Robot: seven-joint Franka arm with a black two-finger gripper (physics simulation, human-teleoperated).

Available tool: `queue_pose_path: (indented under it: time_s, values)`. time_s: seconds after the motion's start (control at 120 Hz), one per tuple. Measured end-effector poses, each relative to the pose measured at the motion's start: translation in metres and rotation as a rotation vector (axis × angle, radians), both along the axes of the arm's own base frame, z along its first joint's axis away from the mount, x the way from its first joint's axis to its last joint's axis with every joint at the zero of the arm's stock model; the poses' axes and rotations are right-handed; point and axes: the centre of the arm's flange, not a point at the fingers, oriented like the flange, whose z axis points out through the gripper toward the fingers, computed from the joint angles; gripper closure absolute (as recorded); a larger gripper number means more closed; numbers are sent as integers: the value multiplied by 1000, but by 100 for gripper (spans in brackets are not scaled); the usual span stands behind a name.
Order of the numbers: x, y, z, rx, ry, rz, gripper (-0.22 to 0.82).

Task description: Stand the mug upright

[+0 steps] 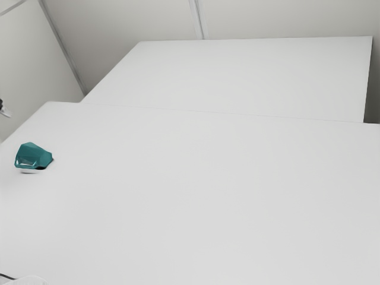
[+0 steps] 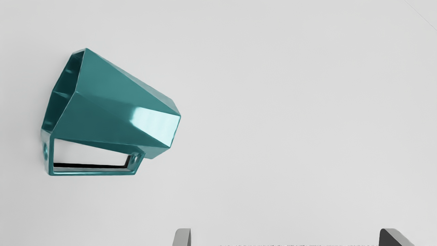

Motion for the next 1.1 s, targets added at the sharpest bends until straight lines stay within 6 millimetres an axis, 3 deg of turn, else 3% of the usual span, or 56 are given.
queue_pose_path:
  time_s: [0.142,0.325,0.525,0.617,0.9,1.1]
  values:
    - [-15,28,-29,-17,-45,-21,0]
    - [-12,31,-43,-12,-94,-80,0]
    - [-13,48,-86,0,-113,-96,0]
    - [-15,57,-94,15,-147,-99,0]
    - [7,72,-98,102,-224,-177,0]
    - [18,71,-144,10,-310,-160,0]
